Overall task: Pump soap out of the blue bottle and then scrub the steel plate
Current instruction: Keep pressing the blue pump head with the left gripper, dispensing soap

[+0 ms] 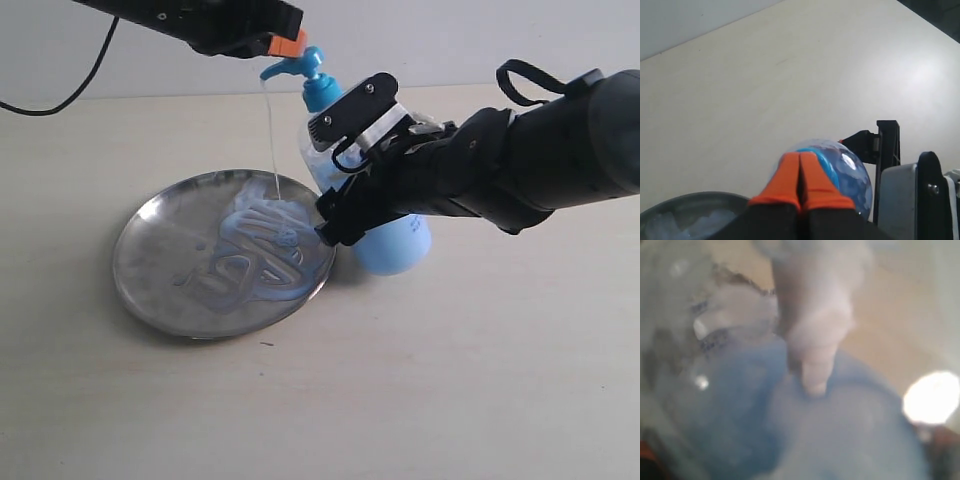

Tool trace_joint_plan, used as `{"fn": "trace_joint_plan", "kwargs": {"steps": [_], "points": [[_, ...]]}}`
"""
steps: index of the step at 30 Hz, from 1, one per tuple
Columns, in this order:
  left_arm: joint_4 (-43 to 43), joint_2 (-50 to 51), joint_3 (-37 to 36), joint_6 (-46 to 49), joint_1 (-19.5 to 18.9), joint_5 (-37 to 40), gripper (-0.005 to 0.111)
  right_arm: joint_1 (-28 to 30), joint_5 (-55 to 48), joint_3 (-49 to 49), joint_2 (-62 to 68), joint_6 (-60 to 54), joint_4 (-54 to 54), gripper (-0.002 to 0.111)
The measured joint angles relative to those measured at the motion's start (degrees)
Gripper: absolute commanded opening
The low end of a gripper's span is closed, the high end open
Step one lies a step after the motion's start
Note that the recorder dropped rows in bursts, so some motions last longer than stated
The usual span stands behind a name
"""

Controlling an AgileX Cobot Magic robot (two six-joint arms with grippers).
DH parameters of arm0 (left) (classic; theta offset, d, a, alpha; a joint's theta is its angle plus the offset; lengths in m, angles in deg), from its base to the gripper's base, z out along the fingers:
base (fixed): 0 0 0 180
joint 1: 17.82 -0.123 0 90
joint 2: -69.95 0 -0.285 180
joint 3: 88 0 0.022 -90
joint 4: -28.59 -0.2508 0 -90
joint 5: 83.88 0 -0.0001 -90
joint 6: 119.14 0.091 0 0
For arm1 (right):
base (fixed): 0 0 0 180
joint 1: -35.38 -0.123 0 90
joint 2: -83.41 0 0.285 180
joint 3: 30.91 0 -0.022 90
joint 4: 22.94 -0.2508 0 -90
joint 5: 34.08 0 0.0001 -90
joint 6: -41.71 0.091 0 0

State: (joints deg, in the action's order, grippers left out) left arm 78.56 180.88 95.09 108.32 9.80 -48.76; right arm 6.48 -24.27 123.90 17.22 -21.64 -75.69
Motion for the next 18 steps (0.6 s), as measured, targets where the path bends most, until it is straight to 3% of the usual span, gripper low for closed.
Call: {"fn": "trace_joint_plan", "kwargs": {"steps": [18], "points": [[1.4, 0.6, -2.5, -0.8, 0.8, -5.7, 0.0, 0.1, 0.6, -0.2, 0.0, -0.2, -0.2, 0.0]]}}
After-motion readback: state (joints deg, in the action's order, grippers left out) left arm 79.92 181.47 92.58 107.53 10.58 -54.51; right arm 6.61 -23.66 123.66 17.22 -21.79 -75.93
